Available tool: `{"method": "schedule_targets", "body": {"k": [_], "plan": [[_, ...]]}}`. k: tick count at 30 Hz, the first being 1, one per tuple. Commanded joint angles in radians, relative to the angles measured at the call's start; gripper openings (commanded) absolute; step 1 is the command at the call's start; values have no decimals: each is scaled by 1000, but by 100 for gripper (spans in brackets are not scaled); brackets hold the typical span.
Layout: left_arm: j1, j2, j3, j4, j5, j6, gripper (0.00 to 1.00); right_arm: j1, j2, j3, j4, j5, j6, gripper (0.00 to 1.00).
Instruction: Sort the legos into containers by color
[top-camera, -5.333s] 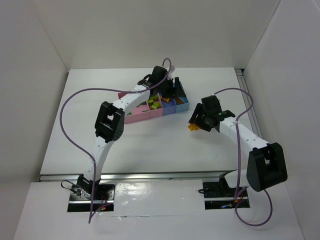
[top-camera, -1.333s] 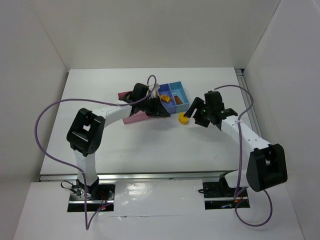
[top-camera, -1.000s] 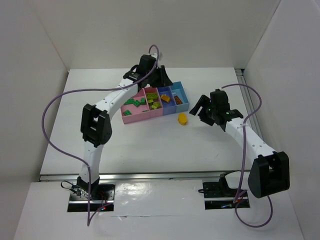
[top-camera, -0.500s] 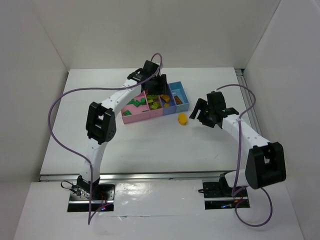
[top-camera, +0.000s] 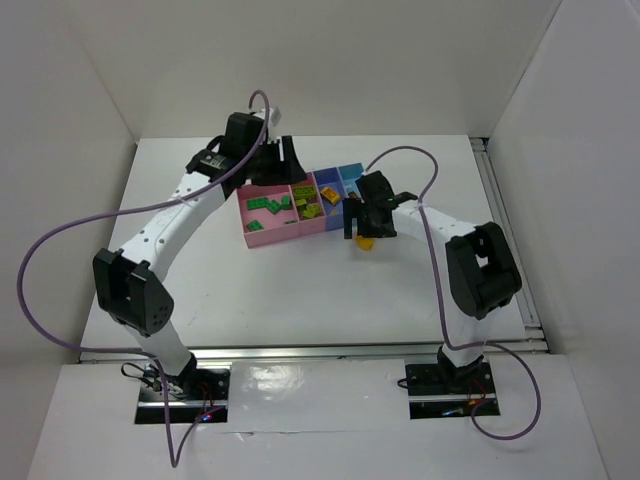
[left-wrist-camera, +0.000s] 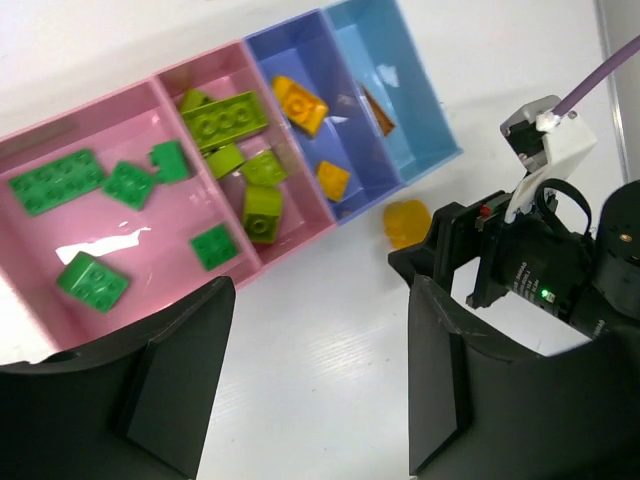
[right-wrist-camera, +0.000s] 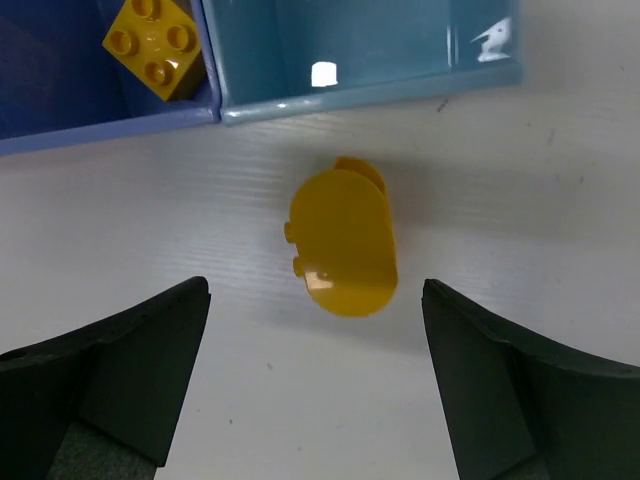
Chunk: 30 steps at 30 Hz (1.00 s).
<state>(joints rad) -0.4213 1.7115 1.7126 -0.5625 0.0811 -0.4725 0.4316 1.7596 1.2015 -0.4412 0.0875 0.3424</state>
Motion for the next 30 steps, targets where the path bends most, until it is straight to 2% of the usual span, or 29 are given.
{"method": "schedule_targets", "body": {"k": [1,4,5,8,9,14,18,22,24,30], "plan": [[29,-44,-74,4,-18,8,72,10,76,49,7,93,-59,93],[39,-55,-85,4,-18,8,72,19,96,49,25,93,-46,86],[50,-55,-85,4,-9,8,72,19,97,40,25,93,-46,77],[50,-66,-105,4,0,8,71,30,71,15,45,93,-25,63],[50,-66,-105,4,0,8,71,30,61,3,45,93,-25,56],[84,-66,-105,4,98,-20,71,30,-33,13,25,113,-14,36],[102,-95,-114,4,111,-20,71,41,-152,13,27,83,-14,35],[137,-113,-125,-5,121,-20,71,50,-193,38,58,51,-3,35],[150,-113,-136,-5,131,-20,71,50,-146,78,68,51,7,35],[159,-113,-117,-66,158,-29,71,59,81,346,68,-5,17,36]]}}
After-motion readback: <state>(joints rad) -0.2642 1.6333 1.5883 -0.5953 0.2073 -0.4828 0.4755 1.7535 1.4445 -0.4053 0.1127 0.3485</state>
